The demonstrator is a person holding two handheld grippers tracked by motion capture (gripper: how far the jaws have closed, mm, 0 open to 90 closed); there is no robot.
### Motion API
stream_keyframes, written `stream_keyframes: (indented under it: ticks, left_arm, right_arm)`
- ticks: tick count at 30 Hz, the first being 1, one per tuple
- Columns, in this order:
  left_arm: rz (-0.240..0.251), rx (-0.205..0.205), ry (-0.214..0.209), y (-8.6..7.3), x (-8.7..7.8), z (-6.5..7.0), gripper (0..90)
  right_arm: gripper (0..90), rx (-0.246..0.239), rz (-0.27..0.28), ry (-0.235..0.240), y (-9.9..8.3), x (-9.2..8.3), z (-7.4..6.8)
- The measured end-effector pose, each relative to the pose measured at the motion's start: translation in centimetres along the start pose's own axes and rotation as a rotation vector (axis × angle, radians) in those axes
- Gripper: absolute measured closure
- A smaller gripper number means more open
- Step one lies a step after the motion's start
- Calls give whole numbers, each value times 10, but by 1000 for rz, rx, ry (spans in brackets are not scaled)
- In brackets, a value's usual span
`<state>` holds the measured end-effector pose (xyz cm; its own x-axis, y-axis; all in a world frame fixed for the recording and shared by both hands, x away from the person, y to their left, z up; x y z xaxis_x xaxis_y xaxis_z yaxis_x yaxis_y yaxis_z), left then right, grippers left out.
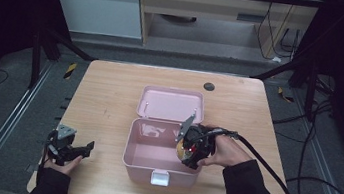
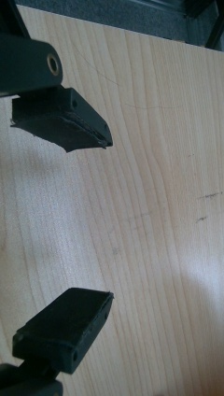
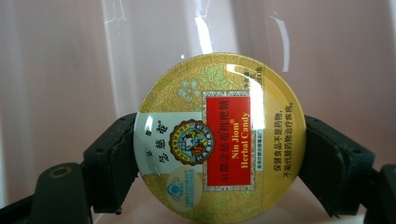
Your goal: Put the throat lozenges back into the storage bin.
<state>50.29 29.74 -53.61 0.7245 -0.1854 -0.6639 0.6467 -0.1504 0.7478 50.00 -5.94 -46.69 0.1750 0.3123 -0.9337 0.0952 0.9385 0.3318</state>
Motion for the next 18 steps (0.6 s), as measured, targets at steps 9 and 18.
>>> stream_keyframes:
  ticks: [9,18]
  left_arm:
    - [-1,1,-1,0,0,0,202]
    - [-3,4,-1,0,1,1,202]
  right_arm:
    - [203,4,-35,17,-3,9,-2]
    - [193,27,-31,21,-9,14,-3]
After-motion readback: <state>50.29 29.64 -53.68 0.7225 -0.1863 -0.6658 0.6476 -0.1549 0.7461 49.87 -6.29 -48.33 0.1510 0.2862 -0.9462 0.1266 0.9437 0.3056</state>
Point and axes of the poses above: each handheld gripper's, and its own axes: x roughly forward along the jaws, y roughly out of its top, z roughly to its right, the point moved 9 cm from there along x, roughly forward along the jaws, and after that the axes turned 2 degrees about -x, right-handed, at the moved point
